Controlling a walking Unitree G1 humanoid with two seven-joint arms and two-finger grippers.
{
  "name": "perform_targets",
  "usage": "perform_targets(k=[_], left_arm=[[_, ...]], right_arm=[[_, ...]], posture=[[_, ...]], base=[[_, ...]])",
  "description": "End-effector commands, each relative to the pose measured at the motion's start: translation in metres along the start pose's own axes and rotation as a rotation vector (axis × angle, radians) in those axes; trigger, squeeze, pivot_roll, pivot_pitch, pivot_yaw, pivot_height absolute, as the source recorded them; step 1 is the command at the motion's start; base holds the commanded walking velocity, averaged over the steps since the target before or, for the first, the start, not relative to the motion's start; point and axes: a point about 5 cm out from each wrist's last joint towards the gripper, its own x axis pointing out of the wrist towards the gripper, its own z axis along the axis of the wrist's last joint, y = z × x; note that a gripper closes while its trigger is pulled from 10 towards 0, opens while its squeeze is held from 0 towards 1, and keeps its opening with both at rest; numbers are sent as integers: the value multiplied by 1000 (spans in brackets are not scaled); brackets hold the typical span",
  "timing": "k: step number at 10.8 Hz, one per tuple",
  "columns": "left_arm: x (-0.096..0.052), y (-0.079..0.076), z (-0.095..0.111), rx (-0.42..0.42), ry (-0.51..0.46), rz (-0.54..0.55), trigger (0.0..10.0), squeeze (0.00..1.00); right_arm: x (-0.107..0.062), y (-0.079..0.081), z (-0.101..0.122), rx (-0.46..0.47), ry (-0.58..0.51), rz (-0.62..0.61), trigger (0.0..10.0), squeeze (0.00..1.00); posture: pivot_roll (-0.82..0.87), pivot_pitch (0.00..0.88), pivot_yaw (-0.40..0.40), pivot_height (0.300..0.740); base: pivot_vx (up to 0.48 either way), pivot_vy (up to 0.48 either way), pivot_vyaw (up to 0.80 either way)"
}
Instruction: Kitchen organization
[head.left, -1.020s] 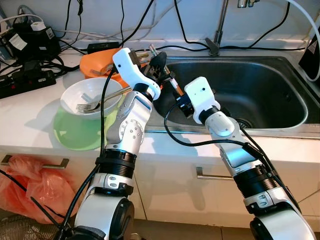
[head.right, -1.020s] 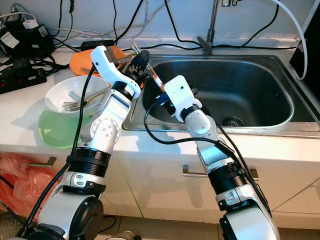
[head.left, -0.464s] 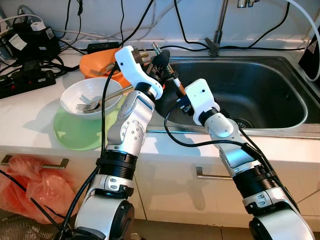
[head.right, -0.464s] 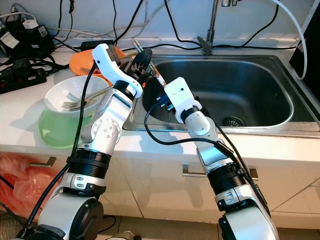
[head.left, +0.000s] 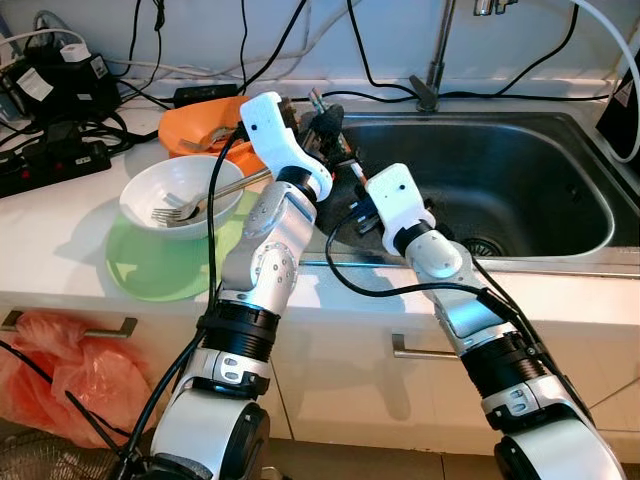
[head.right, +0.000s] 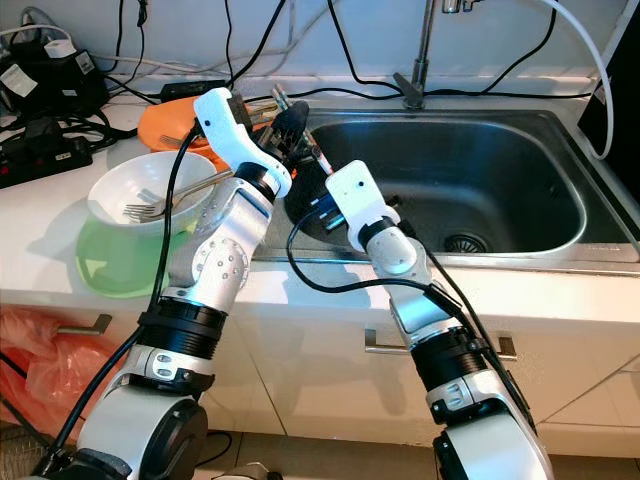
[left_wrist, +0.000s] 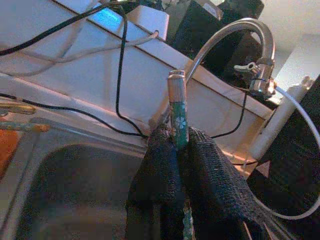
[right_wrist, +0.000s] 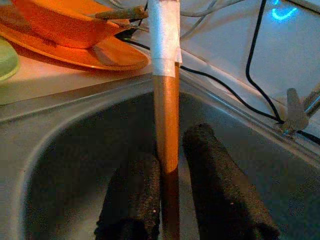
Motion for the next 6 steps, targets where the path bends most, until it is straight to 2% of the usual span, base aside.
perform_targets(k=[1,5,6], left_arm=[[-4,5,-19,-11,49,100,10000,0],[-5,3,-21,-21,52,79,10000,0],[-5,3,-21,-32,49,67,10000,125]], right_arm=[[-1,-14,2,-11,-16,-67,0,0],[-1,-15,1,-10,-13,-75,0,0],[-1,-15,1,-9,-13,-76,0,0]], posture=[[106,0,70,740],[105,0,72,740],[103,0,73,740]], base=[[0,0,0],[0,0,0],[0,0,0]])
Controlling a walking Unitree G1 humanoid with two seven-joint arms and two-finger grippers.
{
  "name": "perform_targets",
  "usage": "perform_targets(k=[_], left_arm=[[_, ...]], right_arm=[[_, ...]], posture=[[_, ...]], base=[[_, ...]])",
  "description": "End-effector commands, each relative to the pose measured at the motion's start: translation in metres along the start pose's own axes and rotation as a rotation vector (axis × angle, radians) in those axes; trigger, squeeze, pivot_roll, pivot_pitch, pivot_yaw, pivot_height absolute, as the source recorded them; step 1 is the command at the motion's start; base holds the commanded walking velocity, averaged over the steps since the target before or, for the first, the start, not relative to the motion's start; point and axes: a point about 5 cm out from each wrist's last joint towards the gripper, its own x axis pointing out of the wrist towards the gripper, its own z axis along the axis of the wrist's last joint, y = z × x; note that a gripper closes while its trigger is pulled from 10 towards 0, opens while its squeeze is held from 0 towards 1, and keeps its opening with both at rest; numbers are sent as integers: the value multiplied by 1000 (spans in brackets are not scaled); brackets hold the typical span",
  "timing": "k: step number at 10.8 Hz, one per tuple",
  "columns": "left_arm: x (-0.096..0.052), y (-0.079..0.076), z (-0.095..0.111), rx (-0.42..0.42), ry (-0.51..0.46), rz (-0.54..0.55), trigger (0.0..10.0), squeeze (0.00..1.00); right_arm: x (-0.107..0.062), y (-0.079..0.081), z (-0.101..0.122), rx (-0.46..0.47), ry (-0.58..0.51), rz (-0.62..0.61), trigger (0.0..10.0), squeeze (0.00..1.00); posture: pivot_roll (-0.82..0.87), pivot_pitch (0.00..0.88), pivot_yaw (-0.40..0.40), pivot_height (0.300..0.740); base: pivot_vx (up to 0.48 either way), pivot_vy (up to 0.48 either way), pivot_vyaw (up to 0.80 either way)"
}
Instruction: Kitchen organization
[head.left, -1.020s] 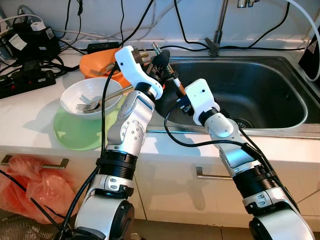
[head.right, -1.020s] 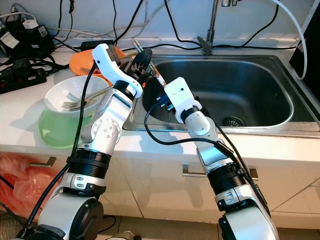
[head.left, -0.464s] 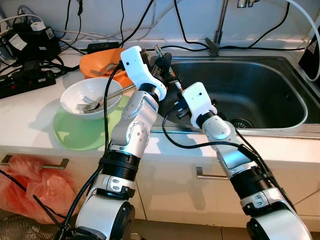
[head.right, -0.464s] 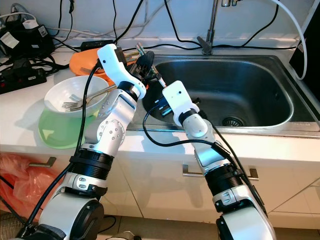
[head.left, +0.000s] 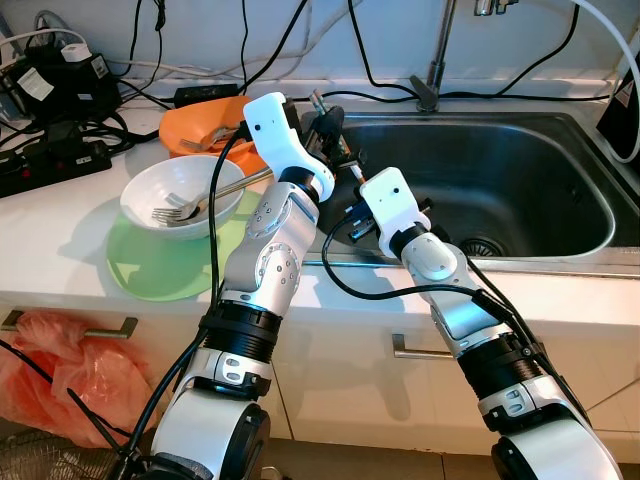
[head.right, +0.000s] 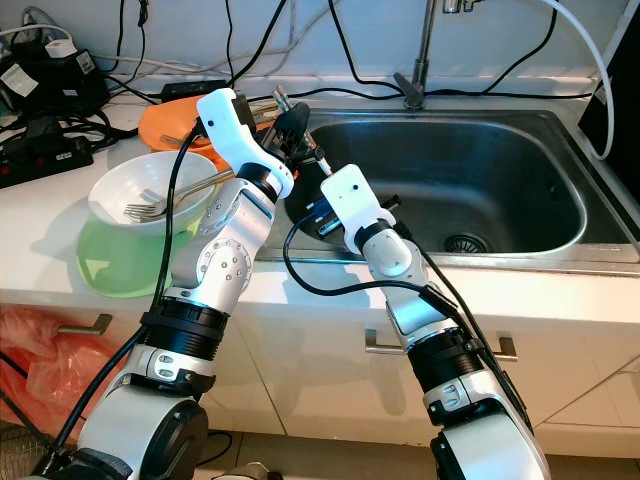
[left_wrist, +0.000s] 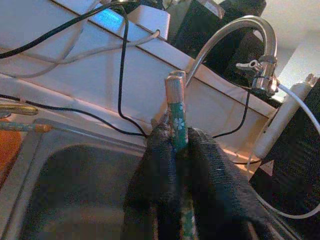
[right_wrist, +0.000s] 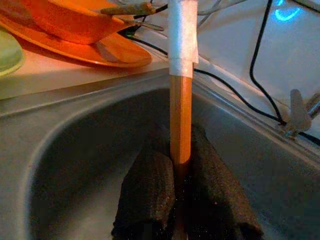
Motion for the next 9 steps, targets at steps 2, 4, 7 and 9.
perform_targets(k=[2,4,7,9], left_arm=[[-7,2,-20,-101,41,30,10000,1000],[-9,-1,-19,-88,32,-23,10000,1000],[-16,-2,-21,-48,51,-93,10000,1000],[-28,2,-21,1,72,-142,10000,1000]], right_arm=[[-1,-17,2,9,-15,-82,0,0],[-2,-26,0,-4,-15,-102,0,0],[-7,-40,-4,-46,-18,-96,0,0],[-11,-68,-12,-85,9,-128,0,0]], posture=[[103,0,73,740],[105,0,70,740],[106,0,68,740],[118,0,62,740]], base=[[0,0,0],[0,0,0],[0,0,0],[0,0,0]])
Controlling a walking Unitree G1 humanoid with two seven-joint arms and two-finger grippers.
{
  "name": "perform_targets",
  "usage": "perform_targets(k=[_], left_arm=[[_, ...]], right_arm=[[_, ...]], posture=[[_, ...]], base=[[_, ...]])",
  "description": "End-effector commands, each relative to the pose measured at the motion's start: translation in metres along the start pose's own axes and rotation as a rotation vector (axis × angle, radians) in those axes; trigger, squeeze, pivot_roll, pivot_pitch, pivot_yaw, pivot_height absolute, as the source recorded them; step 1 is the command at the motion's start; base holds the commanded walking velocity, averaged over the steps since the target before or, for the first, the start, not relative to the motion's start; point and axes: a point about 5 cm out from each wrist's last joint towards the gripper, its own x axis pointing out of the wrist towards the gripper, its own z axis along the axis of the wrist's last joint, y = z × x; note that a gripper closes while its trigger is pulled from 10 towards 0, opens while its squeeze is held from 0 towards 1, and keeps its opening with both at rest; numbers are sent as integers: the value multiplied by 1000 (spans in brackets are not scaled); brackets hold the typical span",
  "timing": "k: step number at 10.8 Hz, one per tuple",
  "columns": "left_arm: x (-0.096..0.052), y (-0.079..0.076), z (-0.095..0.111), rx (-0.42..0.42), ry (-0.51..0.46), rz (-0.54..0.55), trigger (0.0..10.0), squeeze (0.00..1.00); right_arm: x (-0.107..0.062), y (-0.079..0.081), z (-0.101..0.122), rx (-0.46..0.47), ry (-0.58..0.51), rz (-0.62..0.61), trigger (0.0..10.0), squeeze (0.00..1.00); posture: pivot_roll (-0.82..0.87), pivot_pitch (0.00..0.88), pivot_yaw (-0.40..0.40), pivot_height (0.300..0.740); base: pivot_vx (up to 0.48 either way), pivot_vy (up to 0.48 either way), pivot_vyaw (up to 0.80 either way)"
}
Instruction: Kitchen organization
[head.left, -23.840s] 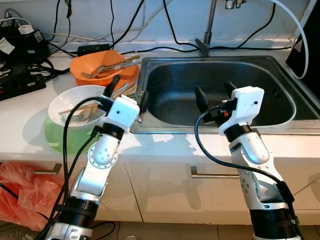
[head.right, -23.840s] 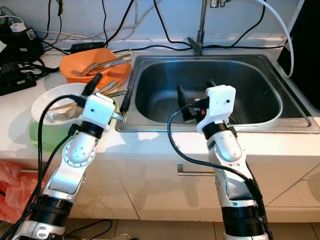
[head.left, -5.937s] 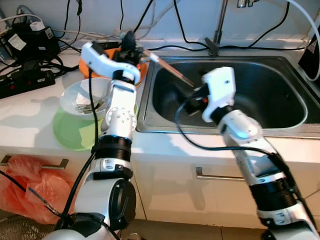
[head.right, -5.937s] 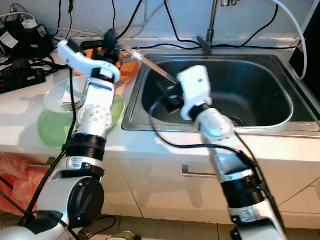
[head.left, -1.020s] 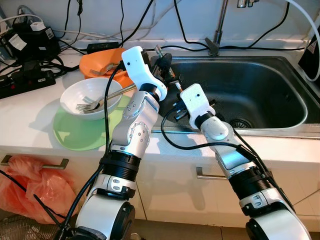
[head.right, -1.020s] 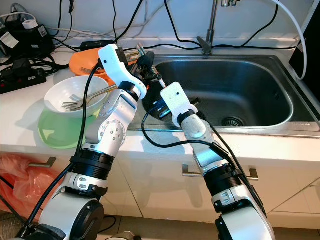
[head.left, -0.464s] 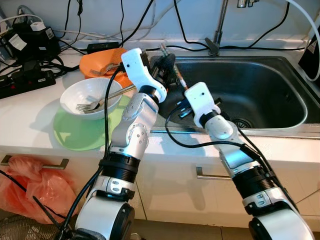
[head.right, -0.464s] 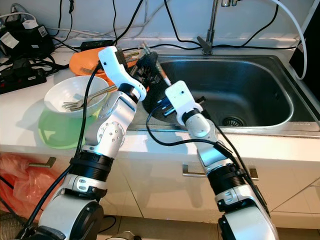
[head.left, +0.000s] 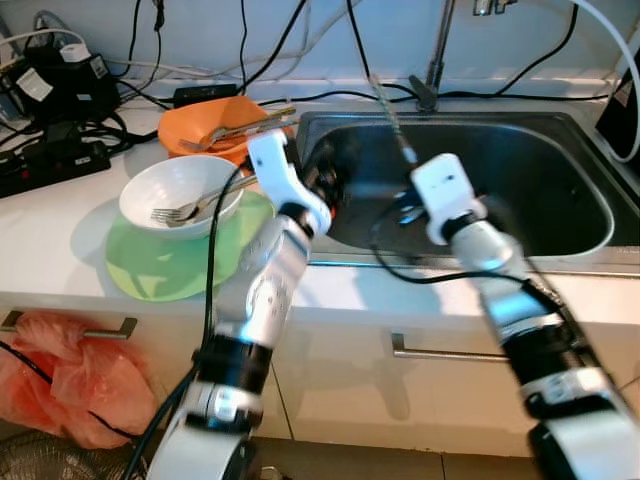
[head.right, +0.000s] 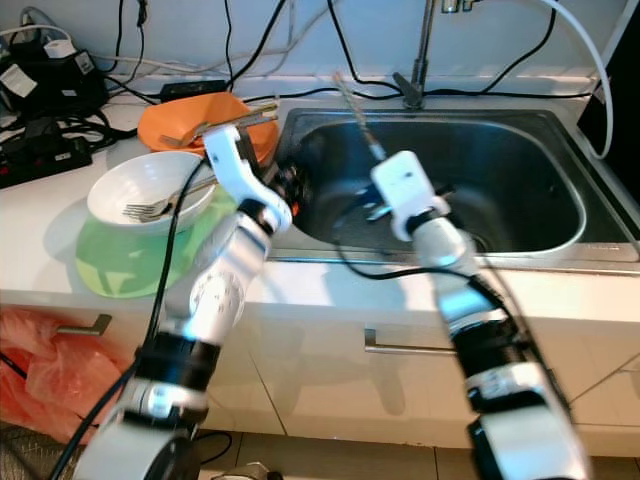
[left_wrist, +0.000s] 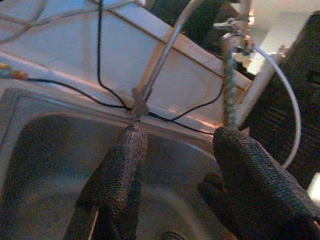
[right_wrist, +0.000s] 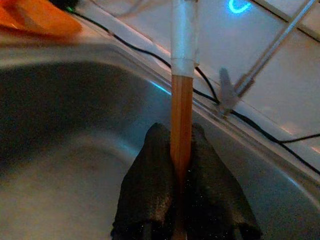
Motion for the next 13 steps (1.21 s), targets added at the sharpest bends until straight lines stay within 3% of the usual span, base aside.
perform_targets(k=[1,5,6,7,8,9,10,13], left_arm=[[0,-5,4,23,-9,-32,10000,1000],[-8,-14,5,165,2,-127,10000,1000],[-12,-14,1,211,26,-157,10000,1000],[-15,-14,-1,232,40,-172,10000,1000],[-16,-13,-1,240,47,-176,10000,1000],[-19,-12,-4,267,61,-183,10000,1000],[-21,-12,-5,298,69,-197,10000,1000],[-30,-3,-6,309,81,-188,10000,1000]], right_arm=[[3,-6,9,-2,-35,-8,0,0],[4,-27,-5,-98,13,-6,118,0],[3,-36,-16,-179,62,29,4863,0],[2,-39,-20,-222,81,51,7843,0],[1,-41,-22,-245,90,59,10000,0],[0,-44,-27,-290,115,82,10000,0],[0,-46,-32,-317,142,95,10000,1000],[-6,-45,-45,-368,173,157,10000,1000]], posture=[[118,0,62,740],[126,0,61,740],[127,0,58,740],[127,0,57,740],[127,0,57,740],[128,0,56,740],[128,0,56,740],[141,0,53,740]], base=[[0,0,0],[0,0,0],[0,0,0],[0,0,0],[0,0,0],[0,0,0],[0,0,0],[0,0,0]])
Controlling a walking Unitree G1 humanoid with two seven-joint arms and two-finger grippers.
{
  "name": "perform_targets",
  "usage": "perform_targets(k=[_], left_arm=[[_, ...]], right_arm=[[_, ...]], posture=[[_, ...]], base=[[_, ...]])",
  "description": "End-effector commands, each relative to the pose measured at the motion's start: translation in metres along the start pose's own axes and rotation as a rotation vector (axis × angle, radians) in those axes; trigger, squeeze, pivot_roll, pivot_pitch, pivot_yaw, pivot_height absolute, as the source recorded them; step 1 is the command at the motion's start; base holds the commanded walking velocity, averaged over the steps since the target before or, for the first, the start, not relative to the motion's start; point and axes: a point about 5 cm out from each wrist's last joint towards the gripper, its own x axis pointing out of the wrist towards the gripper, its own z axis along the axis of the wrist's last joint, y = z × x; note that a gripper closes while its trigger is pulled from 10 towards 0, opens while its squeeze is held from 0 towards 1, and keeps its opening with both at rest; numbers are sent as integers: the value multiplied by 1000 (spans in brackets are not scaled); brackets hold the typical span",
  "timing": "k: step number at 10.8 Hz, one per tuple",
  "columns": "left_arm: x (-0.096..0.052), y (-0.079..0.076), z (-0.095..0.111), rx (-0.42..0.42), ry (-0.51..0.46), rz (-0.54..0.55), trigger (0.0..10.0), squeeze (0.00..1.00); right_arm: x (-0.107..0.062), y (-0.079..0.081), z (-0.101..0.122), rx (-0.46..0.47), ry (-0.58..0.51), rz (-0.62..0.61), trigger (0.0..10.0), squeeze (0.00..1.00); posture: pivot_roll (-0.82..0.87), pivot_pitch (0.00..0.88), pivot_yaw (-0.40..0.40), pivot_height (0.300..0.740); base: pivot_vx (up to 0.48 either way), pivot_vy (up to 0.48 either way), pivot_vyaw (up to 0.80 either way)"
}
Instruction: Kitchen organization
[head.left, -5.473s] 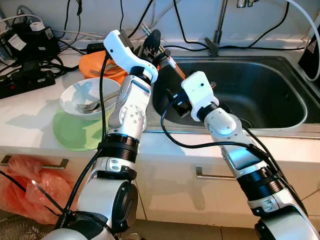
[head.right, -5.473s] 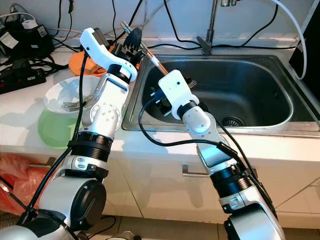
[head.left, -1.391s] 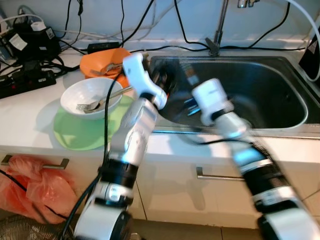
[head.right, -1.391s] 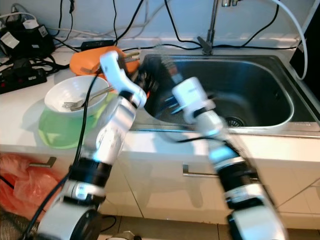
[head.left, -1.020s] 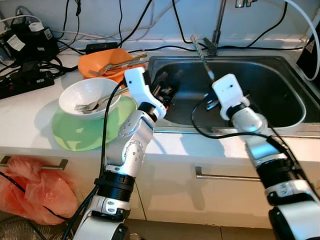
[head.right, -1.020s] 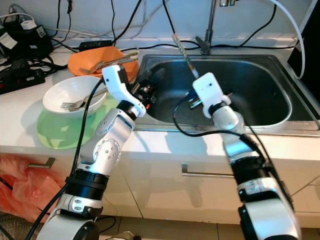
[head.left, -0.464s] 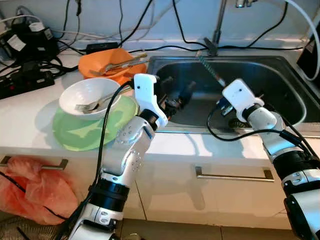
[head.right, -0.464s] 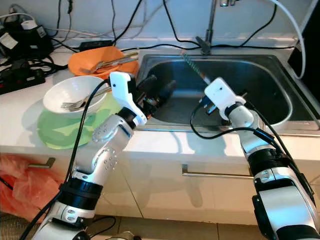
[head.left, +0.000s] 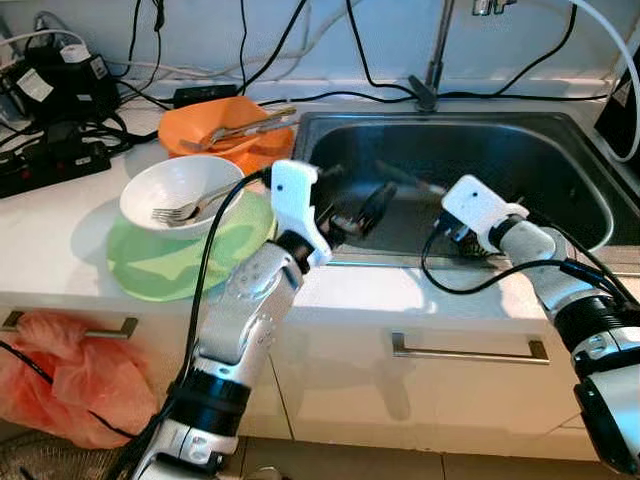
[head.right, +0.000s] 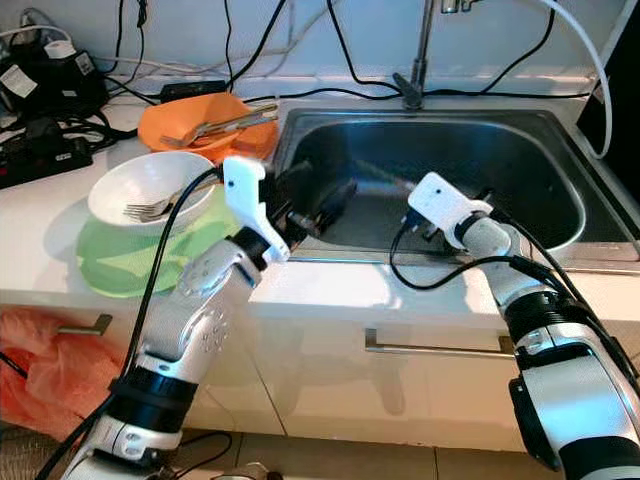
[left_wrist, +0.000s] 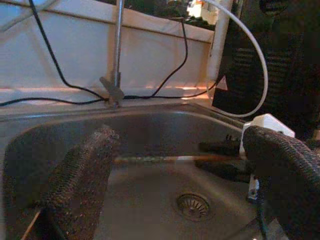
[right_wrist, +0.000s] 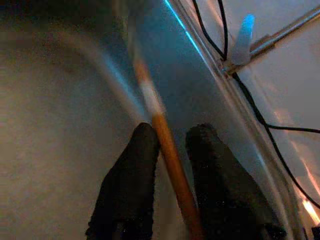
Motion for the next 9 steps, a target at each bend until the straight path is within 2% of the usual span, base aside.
perform_targets(k=[1,4,6,9], left_arm=[[-3,2,3,10,-9,-2,10000,1000],[-4,-1,0,50,4,-10,10000,1000],[-5,-2,-1,42,6,-16,10000,1000],[-12,9,-4,125,0,99,10000,1000]], right_arm=[[-1,-3,-2,-16,4,10,10000,1000],[-4,-3,-8,-19,7,30,10000,1000],[-4,-7,-7,38,-4,24,10000,1000],[-5,-1,-2,122,-83,-17,10000,1000]], posture=[[141,0,53,740],[133,0,53,740],[134,0,51,740],[130,0,51,740]], base=[[0,0,0],[0,0,0],[0,0,0],[0,0,0]])
